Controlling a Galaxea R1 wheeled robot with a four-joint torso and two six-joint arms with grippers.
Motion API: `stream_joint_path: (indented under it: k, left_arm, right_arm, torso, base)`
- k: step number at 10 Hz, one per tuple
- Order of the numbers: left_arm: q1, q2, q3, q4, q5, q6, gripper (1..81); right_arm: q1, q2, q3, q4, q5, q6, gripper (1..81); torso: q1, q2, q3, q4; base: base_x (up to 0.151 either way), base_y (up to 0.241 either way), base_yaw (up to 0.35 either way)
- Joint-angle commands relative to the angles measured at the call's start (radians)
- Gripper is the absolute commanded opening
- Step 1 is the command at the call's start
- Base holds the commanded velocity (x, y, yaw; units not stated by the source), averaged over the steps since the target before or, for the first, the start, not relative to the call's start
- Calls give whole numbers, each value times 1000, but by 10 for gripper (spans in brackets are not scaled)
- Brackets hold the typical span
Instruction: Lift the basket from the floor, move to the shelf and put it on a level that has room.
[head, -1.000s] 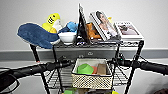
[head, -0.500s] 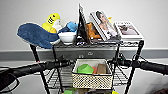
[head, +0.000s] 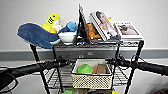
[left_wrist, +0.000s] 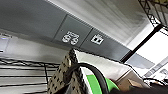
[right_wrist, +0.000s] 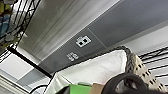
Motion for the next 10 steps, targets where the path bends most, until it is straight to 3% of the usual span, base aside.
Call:
stream_joint_path:
  k: [1, 5, 10]
  left_arm:
    - [-179, -33, 32, 3, -11, 2, 811]
    - [-179, -73, 61, -12, -5, -1, 811]
    - [-130, -255, 268, -5, -19, 0, 811]
  right_arm:
    - [169, -10, 14, -5, 0, 1, 811]
    - [167, -42, 61, 7, -1, 2, 811]
    - [66, -283, 349, 1, 100, 1, 811]
  torso:
    - [0, 0, 0, 0]
    - [0, 0, 0, 0]
    - [0, 0, 0, 0]
  base:
    - [0, 0, 0]
    - [0, 0, 0]
    - [0, 0, 0]
